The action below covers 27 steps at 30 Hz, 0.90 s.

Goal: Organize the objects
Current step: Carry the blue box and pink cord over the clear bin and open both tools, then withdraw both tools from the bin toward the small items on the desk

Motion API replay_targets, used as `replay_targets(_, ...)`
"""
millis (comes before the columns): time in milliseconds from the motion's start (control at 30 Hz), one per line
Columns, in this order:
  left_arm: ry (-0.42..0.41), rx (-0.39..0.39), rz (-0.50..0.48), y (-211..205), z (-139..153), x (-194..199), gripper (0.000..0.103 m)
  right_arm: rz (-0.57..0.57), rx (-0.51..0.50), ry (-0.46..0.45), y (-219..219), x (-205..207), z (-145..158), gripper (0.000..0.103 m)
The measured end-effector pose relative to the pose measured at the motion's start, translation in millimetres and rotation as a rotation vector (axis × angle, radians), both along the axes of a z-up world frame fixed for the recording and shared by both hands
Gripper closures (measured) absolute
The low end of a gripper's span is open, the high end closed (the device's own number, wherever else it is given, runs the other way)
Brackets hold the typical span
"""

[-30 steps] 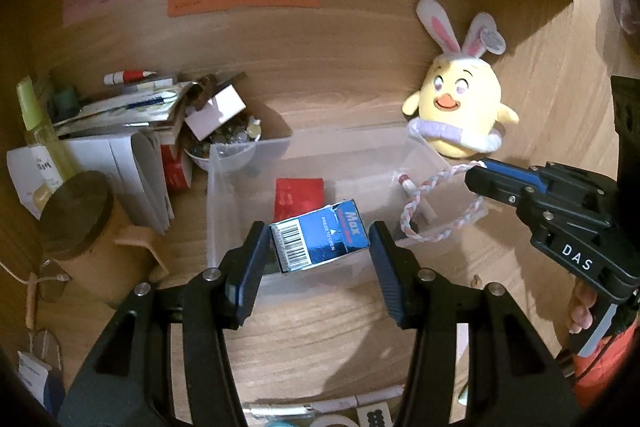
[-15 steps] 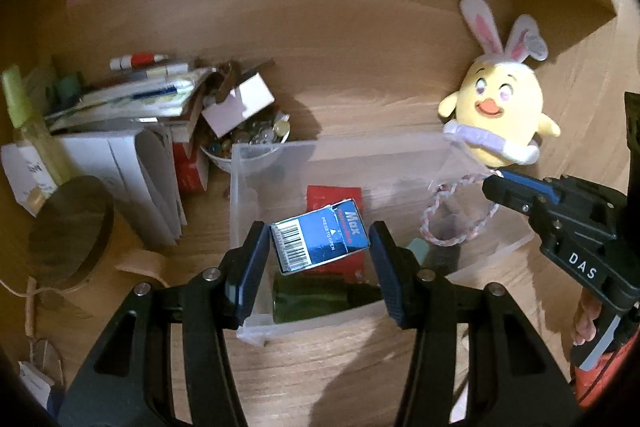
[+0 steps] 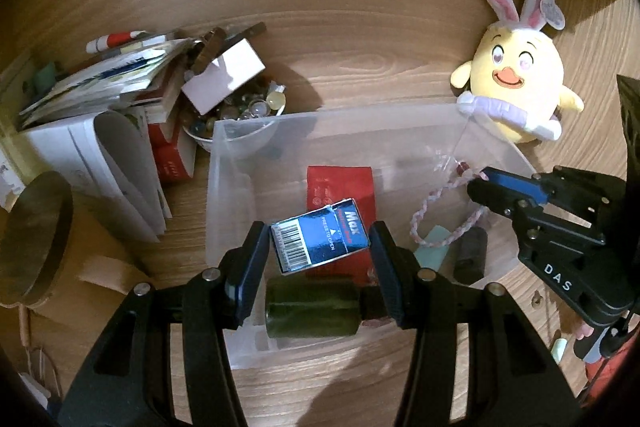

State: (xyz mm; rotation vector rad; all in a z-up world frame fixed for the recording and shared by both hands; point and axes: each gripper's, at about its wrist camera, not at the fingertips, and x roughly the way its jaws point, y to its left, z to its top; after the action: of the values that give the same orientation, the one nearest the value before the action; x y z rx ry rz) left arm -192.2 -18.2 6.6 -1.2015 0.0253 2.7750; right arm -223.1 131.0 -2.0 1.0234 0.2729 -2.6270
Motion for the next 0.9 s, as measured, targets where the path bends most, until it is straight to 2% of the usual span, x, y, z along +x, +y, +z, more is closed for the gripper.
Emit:
replay_targets(167,-0.025,-0.005,-0.012,5.6,-4.4,-3.2,0.052,0.002,0.036,-0.002,-3.9,-1.2,-3.1,0.091)
replay_targets(333,-0.035,0.003,-0.021,9.2,-3.0,0.4,0.050,-0.009,0.051,0.026,-2.1,3.2,1.8,0.066)
replay_targets(400,-0.025,0.001,-0.020,9.6,0.3,4.3,0.047,-0.011,0.057,0.043,-1.6,7.1,5.1,0.064)
replay_targets(467,-0.012,0.002,-0.017,9.7,4.4,8.7,0.039,-0.012,0.057,0.052,-0.2,10.6,8.3,0.062)
replay_targets(600,0.020,-0.006,-0.018,12.1,14.8,19.5,0.034,-0.021,0.047,0.071,5.0,18.8,15.6,0.051)
replay_targets(667,0.036,-0.017,-0.017,13.9,19.2,25.1,0.026,-0.026,0.044,0.081,8.5,24.1,19.4,0.046)
replay_targets(767,0.051,-0.023,-0.030,18.1,24.7,33.6,0.024,-0.034,0.045,0.103,14.9,34.0,26.2,0.041)
replay_targets(833,0.053,-0.024,-0.040,21.1,27.0,38.5,0.023,-0.041,0.035,0.112,21.7,41.7,31.0,0.031)
replay_targets(900,0.054,-0.022,-0.051,24.3,28.5,44.3,0.020,-0.053,0.021,0.124,29.2,50.3,34.6,0.026)
